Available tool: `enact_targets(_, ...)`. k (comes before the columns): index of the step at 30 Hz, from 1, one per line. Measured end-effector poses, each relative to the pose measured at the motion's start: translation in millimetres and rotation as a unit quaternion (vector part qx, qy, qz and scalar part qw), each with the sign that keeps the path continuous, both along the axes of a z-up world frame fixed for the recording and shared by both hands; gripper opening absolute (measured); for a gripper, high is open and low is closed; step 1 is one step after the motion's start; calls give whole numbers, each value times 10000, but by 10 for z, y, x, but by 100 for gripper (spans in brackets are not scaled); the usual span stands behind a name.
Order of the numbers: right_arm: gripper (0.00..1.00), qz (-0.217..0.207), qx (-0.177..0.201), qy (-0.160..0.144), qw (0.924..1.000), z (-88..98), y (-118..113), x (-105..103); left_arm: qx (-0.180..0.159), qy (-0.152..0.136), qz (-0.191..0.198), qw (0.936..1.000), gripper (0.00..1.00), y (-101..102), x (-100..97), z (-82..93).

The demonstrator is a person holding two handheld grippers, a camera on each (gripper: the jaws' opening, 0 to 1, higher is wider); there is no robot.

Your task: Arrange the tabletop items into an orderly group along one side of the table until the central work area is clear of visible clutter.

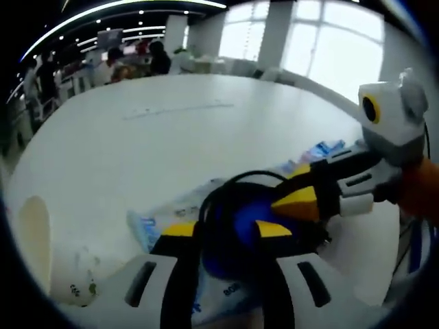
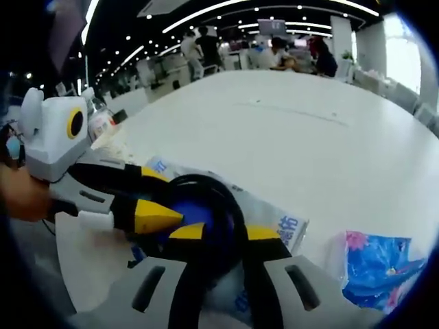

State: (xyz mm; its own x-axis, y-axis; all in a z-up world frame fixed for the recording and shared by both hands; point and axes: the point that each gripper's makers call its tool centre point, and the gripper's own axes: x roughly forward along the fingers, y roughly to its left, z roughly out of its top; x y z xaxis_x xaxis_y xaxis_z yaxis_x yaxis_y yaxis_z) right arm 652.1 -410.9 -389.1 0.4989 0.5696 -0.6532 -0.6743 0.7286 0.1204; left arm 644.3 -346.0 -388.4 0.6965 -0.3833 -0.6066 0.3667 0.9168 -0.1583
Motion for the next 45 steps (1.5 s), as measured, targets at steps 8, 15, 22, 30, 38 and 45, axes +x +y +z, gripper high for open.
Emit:
enact_targets(8, 16, -60, -95, -133, 9998, 1, -5, 39, -1, -42, 118, 9999, 18, 42, 24, 19)
enact_targets(15, 13, -98, -97, -171, 9998, 4, -3, 60, 102, -119, 88, 9998, 15, 44, 33, 35)
enact_targets(22, 10, -142, -67, -213, 9997, 24, 3, 78, 148, -159, 106, 9997, 13, 60, 38, 52)
enact_targets(30, 8, -171, -1, -159, 9997, 41, 13, 64, 142, -181, 141, 9996, 12, 72, 37, 82)
enact_targets(38, 6, -161, 49, -142, 9998, 89, 44, 40, 116, -201, 176, 9996, 10, 92, 28, 135)
enact_targets(45, 6, -118, 41, -229, 9997, 185, 45, 36, 79, -273, 175, 9994, 10, 90, 19, 211)
